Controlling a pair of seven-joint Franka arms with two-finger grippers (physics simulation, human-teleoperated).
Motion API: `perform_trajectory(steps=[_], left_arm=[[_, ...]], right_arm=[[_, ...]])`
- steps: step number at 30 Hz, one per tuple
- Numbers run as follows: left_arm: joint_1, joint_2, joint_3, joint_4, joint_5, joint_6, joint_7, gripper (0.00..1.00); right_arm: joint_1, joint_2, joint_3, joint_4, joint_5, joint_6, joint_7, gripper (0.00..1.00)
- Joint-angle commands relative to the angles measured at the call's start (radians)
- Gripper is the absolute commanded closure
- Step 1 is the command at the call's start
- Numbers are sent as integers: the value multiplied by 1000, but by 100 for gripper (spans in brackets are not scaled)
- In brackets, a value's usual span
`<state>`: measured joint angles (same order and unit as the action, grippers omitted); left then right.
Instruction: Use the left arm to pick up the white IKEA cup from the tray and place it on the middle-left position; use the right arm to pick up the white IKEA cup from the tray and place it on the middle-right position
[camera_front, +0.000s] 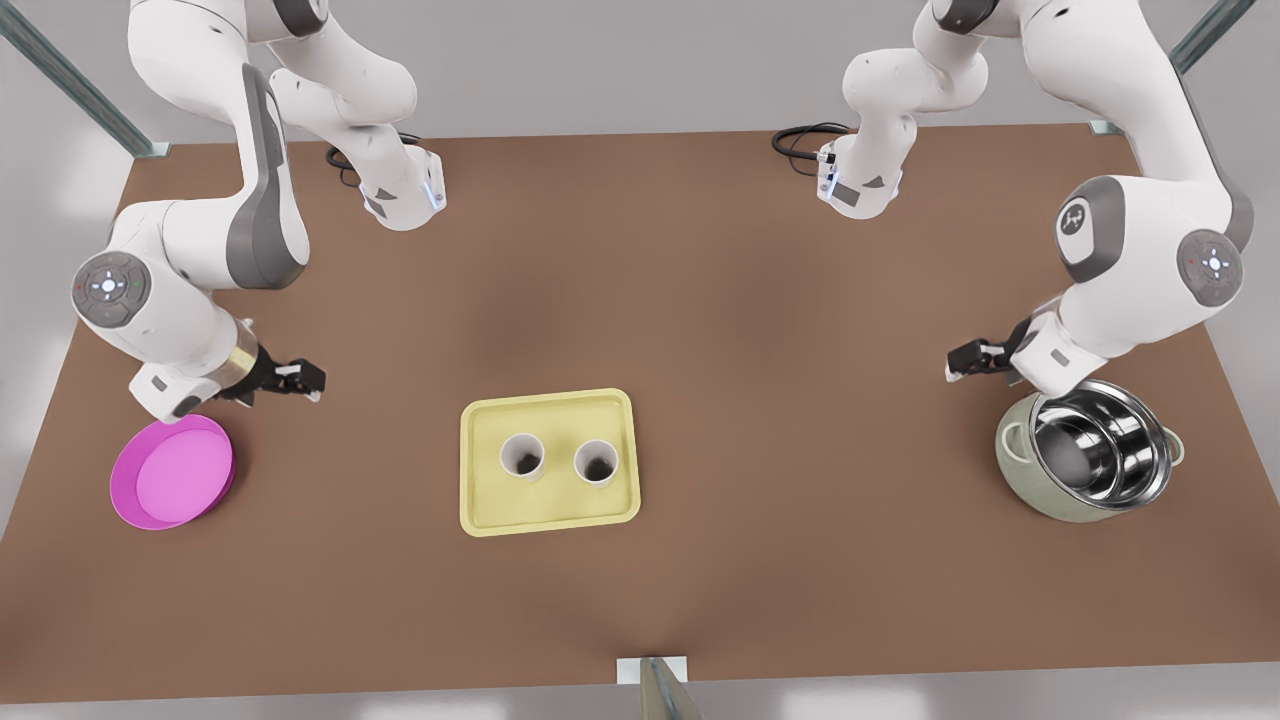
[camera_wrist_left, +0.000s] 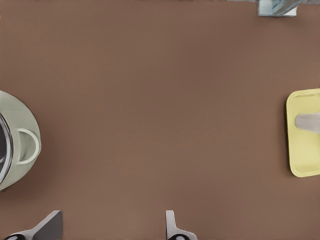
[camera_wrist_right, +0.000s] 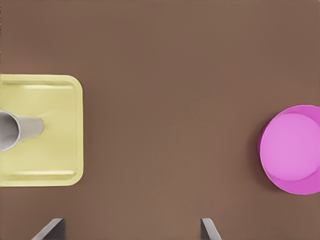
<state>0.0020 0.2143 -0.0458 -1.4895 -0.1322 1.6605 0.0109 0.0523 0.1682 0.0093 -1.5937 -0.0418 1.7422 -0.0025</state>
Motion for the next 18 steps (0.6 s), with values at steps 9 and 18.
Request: perform_trajectory(steps=[9,18], left_arm=[[-293,140,-65,49,120,189,-437,0],[-540,457,-63,245,263,435,-916,0]], right_arm=[[-9,-1,-2,6,11,74,3,0],[216,181,17,3,53,207,263,0]])
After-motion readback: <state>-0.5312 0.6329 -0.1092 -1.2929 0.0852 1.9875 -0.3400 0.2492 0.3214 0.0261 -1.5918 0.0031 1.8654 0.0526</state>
